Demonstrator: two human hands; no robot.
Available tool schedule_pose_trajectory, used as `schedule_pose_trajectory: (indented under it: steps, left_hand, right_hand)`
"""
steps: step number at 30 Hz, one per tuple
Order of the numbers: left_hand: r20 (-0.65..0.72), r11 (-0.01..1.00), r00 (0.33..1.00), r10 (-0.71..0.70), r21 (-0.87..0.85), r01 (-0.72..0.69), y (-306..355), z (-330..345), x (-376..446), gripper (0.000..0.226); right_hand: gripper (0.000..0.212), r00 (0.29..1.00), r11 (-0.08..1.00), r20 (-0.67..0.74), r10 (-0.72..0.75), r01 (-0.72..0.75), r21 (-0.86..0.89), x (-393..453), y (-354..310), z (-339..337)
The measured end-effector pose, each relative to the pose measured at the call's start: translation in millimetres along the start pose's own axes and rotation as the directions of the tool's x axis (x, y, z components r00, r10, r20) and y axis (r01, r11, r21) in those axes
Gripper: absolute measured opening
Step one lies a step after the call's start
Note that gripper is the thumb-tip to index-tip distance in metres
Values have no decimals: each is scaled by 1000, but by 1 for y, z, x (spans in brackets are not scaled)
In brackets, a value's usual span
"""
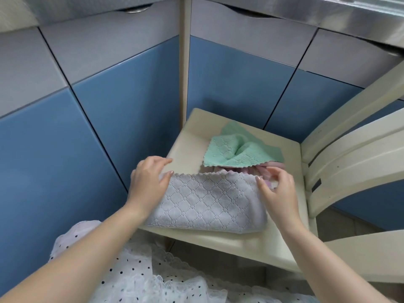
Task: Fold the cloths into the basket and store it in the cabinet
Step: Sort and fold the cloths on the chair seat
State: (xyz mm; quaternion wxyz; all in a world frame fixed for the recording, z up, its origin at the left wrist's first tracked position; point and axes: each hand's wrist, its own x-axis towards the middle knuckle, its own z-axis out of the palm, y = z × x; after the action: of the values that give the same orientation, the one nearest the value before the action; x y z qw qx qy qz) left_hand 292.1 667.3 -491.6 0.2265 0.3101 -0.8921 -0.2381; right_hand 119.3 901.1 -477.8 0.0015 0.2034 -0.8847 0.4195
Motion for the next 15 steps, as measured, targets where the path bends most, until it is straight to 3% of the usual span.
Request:
schedule_pose_trajectory:
  steps: [3, 6, 11, 15]
  left_hand:
    - [35, 974, 973, 226, 27, -227, 26, 9, -40, 38]
    - [231, 964, 944, 238, 60, -257, 46, 29, -67, 46]
    - [343, 945, 936, 82, 272, -183, 42, 51, -79, 52]
    - [340, 906, 939, -44, 410, -106, 34, 43, -91, 57]
  right_hand:
    - [30, 942, 942, -11, -334, 334, -27, -37, -20, 8]
    - [34, 828, 825, 146, -542, 557, -99, -73, -28, 32]
    - [38, 709, 671, 341, -618, 701, -241, -83, -15, 60]
    - [42, 672, 601, 457, -583, 735, -314, -69, -11, 71]
